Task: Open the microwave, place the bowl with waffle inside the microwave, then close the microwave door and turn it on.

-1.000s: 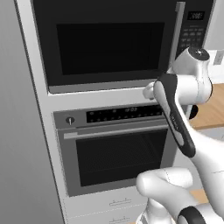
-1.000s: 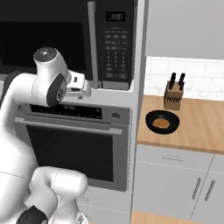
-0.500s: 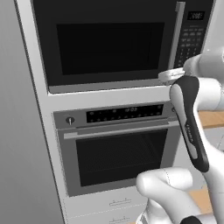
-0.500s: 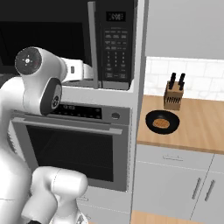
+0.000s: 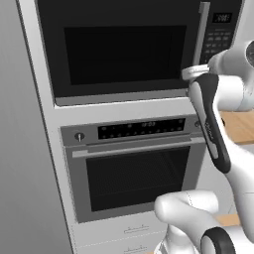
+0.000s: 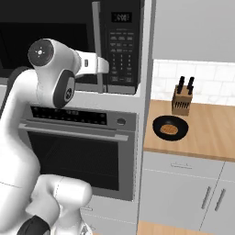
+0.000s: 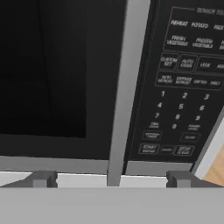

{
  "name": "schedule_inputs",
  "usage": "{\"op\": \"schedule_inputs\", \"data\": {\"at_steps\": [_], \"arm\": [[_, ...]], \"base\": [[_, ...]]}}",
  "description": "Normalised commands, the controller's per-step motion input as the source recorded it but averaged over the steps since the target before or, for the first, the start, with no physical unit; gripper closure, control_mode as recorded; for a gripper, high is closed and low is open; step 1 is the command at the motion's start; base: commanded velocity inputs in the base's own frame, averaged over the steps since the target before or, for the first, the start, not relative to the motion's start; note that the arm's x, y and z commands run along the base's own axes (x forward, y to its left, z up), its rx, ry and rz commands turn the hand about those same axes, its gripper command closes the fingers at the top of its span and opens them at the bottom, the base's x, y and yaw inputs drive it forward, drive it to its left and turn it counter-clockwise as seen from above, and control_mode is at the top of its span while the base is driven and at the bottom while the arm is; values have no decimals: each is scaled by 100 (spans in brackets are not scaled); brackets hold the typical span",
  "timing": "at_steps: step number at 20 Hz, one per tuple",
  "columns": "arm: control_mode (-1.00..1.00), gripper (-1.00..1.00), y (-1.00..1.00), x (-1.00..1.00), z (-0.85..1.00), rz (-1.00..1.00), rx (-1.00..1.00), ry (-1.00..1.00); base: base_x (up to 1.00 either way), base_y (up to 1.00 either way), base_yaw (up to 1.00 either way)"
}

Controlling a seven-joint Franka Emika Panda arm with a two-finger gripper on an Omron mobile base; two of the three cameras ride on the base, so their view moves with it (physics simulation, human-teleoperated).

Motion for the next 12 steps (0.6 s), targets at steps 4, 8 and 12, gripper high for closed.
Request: {"op": "schedule_inputs", "data": {"at_steps": [4,8,12], "arm": [[-100,-100,0,42,0,-3,0,0],[-100,-100,-1,46,0,-1,0,0],[-100,-100,-6,45,0,0,1,0]], "base": [[0,0,0],[0,0,0],[0,0,0]]}}
